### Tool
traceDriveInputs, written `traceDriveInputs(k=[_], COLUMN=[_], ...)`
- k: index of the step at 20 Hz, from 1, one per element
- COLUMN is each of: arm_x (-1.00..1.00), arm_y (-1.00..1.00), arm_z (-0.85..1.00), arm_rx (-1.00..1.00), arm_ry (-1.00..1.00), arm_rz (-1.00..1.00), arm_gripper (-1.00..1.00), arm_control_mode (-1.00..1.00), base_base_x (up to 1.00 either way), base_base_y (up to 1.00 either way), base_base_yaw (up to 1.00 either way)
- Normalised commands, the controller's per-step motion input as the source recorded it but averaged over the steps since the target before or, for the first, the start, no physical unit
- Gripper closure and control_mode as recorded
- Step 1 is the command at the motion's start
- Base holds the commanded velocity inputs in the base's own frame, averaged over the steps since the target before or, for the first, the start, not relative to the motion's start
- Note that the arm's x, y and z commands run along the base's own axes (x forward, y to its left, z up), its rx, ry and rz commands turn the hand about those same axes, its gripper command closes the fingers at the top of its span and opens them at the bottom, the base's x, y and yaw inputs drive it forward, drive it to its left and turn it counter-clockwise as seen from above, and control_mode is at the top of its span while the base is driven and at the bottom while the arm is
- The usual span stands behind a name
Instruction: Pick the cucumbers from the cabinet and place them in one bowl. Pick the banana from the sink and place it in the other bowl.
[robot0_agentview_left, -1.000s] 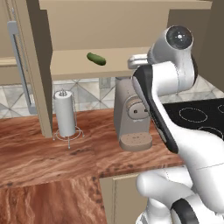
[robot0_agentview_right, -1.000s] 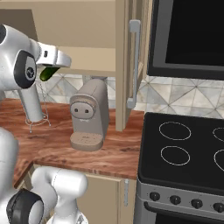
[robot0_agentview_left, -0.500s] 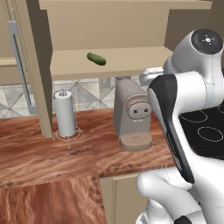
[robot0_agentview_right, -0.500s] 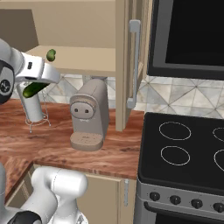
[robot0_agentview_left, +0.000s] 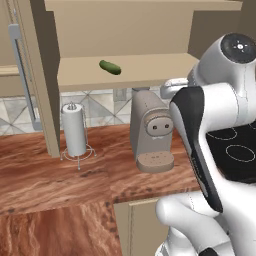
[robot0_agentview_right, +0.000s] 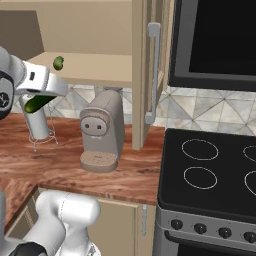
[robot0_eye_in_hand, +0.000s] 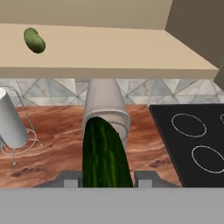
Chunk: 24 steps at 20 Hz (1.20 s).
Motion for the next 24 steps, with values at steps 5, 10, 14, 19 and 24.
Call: traceDriveInputs(k=[5,10,14,19,24], arm_x=[-0.27,0.00,0.00,0.00,0.00], arm_y=[-0.13,0.00,0.00,0.00,0.00], arm_z=[0.00,0.00,0.00,0.00,0.00], arm_rx=[0.00,0.00,0.00,0.00,0.00], arm_ry=[0.00,0.00,0.00,0.00,0.00], arm_rz=[0.00,0.00,0.00,0.00,0.00], arm_gripper=[1.00,1.00,1.00,1.00,1.00], arm_control_mode=[1.00,1.00,1.00,1.00,1.00], base_base_x=[-0.22,-0.56,-0.53,-0.47,-0.32], base_base_y=[-0.11,-0.36,-0.17,-0.03,0.00], base_base_yaw=[0.00,0.00,0.01,0.25,0.45])
